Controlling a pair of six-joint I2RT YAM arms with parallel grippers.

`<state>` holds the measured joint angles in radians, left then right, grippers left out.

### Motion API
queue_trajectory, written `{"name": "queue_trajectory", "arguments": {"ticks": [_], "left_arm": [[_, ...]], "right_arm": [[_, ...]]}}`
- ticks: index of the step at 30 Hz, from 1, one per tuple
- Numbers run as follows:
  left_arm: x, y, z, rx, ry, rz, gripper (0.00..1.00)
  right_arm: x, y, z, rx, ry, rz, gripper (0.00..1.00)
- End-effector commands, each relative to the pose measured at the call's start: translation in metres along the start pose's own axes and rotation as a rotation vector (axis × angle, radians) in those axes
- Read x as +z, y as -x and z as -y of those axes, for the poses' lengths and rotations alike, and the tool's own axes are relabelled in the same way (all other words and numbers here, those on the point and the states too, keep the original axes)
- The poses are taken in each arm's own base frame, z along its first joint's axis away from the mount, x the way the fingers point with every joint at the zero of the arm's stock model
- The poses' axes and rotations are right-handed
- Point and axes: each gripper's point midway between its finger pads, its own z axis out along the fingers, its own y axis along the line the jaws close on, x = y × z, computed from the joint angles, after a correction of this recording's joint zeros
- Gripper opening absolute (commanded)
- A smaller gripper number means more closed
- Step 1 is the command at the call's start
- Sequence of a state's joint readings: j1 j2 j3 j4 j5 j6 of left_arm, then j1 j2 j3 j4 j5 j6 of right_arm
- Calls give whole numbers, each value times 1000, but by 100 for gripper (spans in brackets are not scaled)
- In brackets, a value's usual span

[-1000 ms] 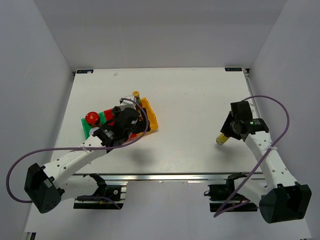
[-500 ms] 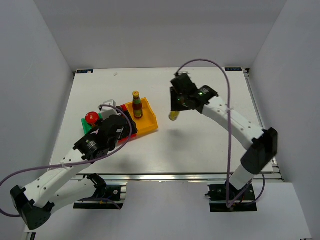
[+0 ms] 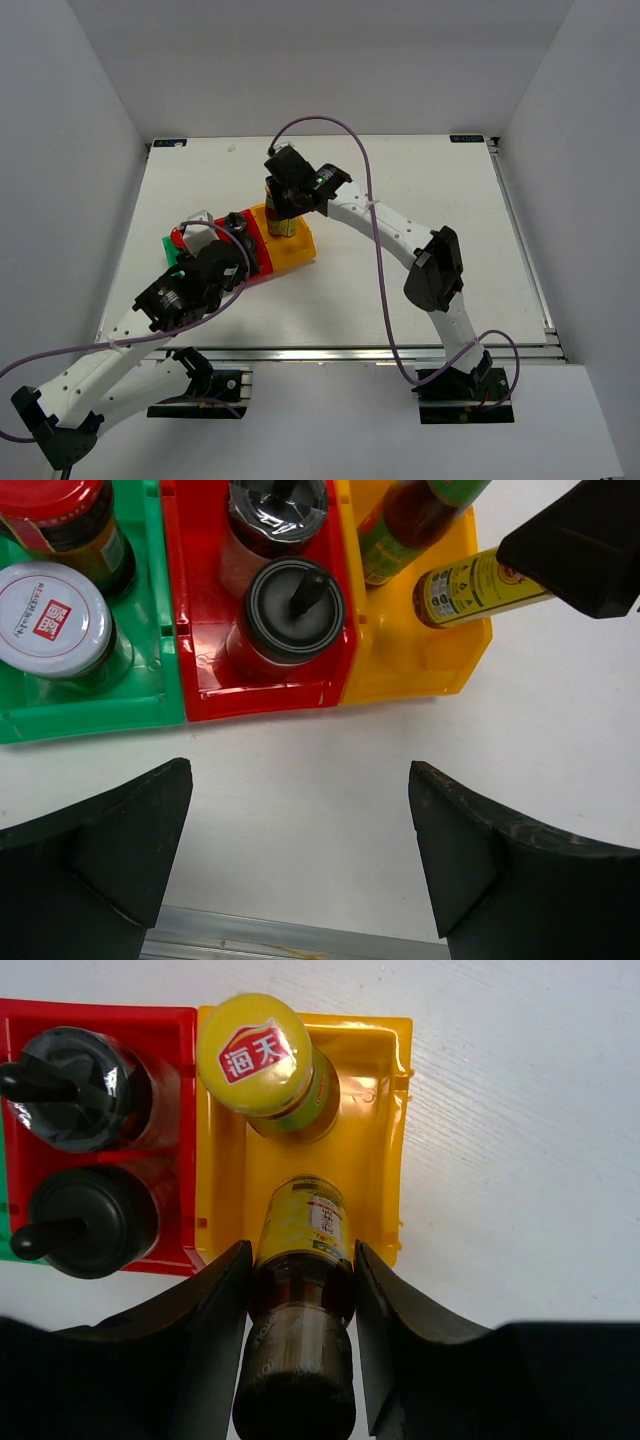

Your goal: Organize the condiment bottles

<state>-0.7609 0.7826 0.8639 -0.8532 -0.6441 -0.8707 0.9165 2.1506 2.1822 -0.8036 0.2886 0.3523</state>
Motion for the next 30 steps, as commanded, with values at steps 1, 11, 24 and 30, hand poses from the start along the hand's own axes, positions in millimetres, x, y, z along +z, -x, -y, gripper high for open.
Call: {"name": "queue_trajectory", "arguments": {"ticks": [1, 11, 24, 30], "left_arm": [[-2, 3, -8, -14, 32, 12, 98], [-1, 0, -9, -9, 34, 6, 98], [-2, 0, -10, -19, 25, 10, 98], [-3, -1, -11, -24, 24, 9, 98]], "right_arm": [[-18, 34, 1, 10, 16, 112, 16], [19, 14, -12, 17, 44, 107, 17], [44, -4, -13, 10, -5, 80, 33], [47, -6, -14, 2, -19, 77, 43]]}}
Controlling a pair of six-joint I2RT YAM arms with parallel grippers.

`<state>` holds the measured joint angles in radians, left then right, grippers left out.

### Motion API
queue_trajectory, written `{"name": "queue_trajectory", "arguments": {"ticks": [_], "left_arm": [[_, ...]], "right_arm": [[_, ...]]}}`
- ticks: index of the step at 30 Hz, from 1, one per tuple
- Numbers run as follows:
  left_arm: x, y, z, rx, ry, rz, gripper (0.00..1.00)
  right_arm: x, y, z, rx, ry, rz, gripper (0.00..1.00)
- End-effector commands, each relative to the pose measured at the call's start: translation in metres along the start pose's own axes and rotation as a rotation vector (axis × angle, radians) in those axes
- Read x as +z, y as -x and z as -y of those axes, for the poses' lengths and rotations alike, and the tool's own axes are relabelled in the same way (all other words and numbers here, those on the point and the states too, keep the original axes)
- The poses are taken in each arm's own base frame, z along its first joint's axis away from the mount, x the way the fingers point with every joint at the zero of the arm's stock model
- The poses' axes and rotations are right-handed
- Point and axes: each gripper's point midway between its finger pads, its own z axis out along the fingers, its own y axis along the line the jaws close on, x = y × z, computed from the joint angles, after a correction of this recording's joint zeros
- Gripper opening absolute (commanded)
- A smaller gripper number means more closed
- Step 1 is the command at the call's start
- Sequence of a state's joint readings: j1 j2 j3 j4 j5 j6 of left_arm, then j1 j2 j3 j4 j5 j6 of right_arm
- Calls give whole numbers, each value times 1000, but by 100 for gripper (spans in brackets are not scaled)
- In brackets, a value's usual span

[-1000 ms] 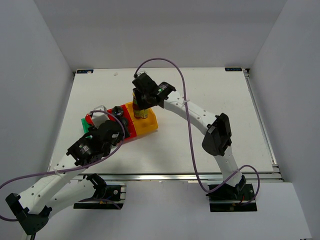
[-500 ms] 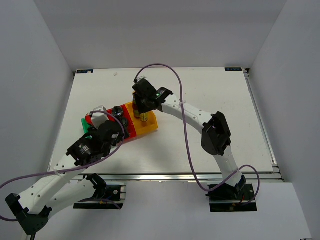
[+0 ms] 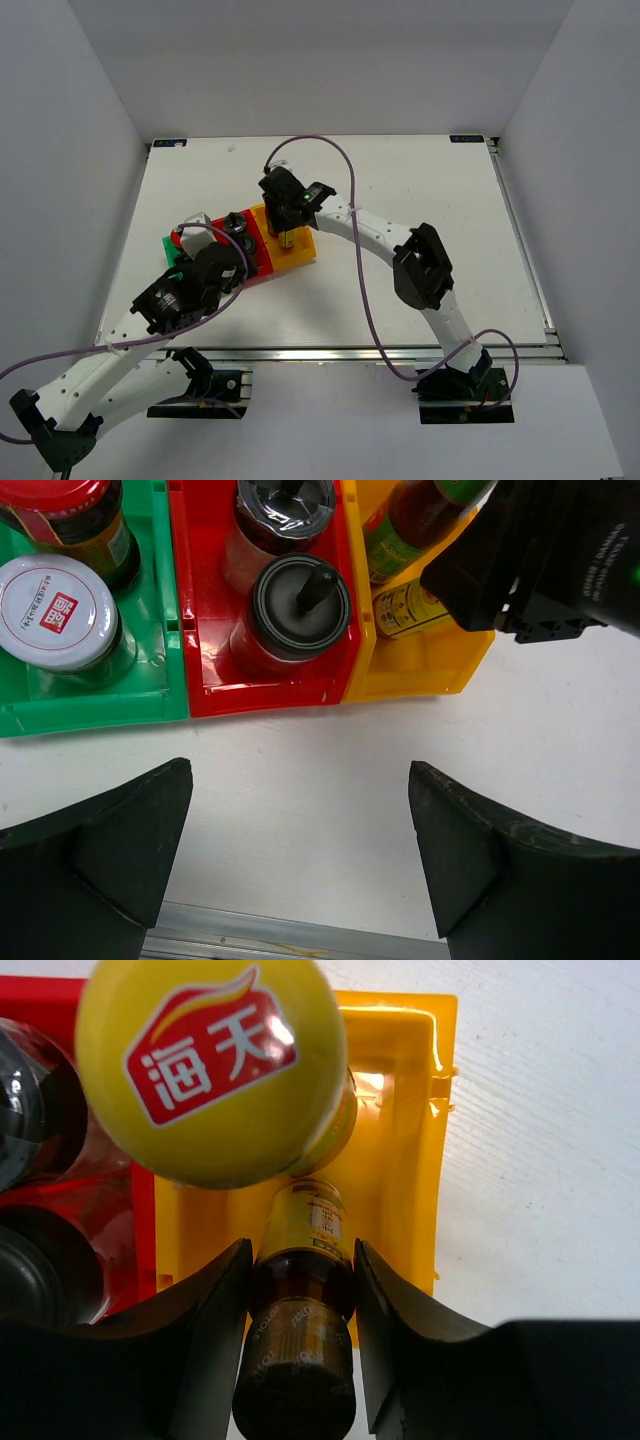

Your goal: Organize the condiment bottles

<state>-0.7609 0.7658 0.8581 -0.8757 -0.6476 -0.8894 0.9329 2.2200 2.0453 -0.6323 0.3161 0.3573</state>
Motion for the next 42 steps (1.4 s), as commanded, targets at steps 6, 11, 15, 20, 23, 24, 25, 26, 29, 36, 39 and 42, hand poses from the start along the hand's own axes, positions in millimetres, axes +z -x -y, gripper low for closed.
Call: {"name": "queue_trajectory", "arguments": {"ticks": [6, 11, 15, 20, 23, 24, 25, 26, 29, 36, 39, 42], "left_arm": [[-1, 0, -8, -19, 15, 12, 98], [-1, -2, -9, -23, 17, 9, 98], [-3, 1, -10, -32, 17, 19, 98], [-5, 4, -9, -41, 6, 27, 98], [-6, 5, -10, -44, 8, 31, 98], [-7, 7, -9, -49, 6, 33, 98], [-8, 7, -9, -48, 8, 33, 98], [-8, 8, -10, -49, 10, 33, 98], [-10, 11, -10, -53, 14, 36, 98], [-17, 17, -17, -62, 47, 42, 98], [-17, 17, -16, -59, 46, 41, 98], [-15, 15, -18, -54, 59, 41, 98]], "right_arm": [[-2, 19, -7, 12, -5, 66, 54], [-2, 19, -10, 3, -2, 62, 61], [-11, 25, -13, 1, 8, 74, 86], [-44, 47, -11, -5, 9, 141, 90], [-62, 57, -7, 6, 2, 176, 89], [-77, 65, -4, 15, 5, 204, 89], [-81, 64, 0, 15, -12, 209, 89], [-99, 72, 4, 23, -6, 239, 89], [-118, 66, 18, 10, -32, 248, 89], [-164, 14, 150, 263, -112, 195, 89], [-173, -37, 221, 380, -261, 192, 89], [-188, -86, 259, 435, -417, 188, 89]]}}
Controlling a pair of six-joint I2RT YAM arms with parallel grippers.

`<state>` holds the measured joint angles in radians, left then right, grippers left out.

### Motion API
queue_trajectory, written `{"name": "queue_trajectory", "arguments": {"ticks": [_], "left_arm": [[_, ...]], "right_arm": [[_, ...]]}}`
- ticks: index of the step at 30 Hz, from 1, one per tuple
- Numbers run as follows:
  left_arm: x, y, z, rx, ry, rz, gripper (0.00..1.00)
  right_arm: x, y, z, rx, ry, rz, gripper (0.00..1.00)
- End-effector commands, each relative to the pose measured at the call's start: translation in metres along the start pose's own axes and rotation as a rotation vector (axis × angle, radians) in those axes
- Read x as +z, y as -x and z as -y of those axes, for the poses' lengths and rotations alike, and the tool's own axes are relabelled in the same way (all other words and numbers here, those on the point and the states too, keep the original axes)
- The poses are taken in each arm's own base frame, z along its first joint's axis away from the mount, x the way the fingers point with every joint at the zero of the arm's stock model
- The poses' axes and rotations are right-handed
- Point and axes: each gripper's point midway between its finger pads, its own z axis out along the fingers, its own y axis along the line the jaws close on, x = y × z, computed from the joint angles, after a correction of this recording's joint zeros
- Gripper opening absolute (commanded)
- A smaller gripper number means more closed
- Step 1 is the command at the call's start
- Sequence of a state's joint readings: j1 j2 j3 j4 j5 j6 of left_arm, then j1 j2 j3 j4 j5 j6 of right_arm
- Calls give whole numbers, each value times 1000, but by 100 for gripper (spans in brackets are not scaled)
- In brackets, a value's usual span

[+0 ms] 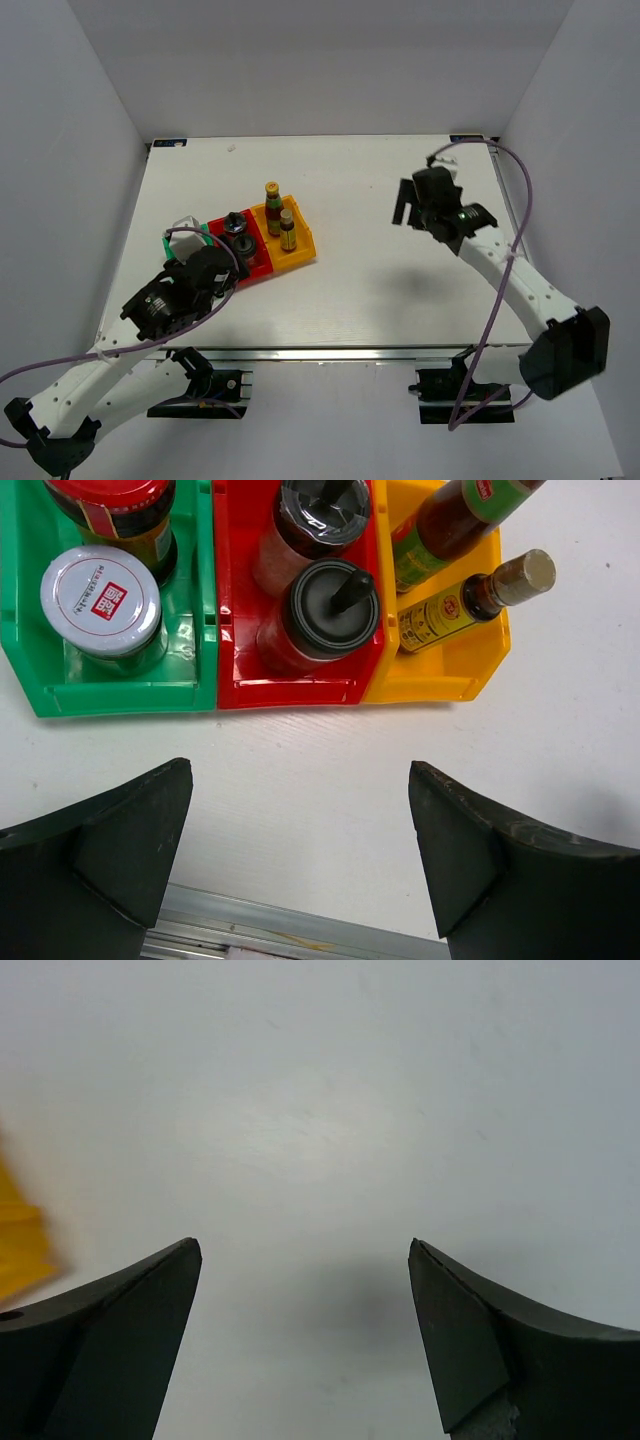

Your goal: Organize the condiment bottles

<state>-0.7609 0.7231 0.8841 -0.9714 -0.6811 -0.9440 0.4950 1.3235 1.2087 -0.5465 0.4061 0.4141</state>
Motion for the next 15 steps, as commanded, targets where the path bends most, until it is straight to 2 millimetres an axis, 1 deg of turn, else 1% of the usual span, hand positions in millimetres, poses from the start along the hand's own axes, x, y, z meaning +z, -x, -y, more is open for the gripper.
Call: {"name": "queue_trajectory", "arguments": {"ticks": [1, 2, 3, 5, 7, 8, 10, 11, 15], "left_arm": [[-1, 8, -2, -12, 28, 24, 98], [-1, 9, -2, -12, 28, 22, 98], [-1, 8, -2, -9, 33, 20, 98], [0, 8, -2, -7, 44, 18, 98], [1, 8, -2, -7, 46, 18, 98], [1, 8, -1, -5, 46, 17, 98], [2, 7, -1, -7, 44, 14, 98], [1, 6, -1, -6, 45, 12, 98], [0, 6, -6, -19, 58, 13, 98]], "right_arm": [[-11, -31, 37, 38, -108, 7, 89], [-19, -38, 48, 49, -143, 6, 89], [-18, -51, 58, 60, -184, -10, 89], [-23, -59, 63, 61, -183, -16, 89], [-23, -63, 62, 75, -172, -14, 89], [-24, -61, 61, 85, -162, -1, 90], [-25, -57, 55, 122, -132, 15, 89], [-25, -55, 47, 129, -88, 18, 89], [-26, -53, 37, 128, -25, 29, 89]]}}
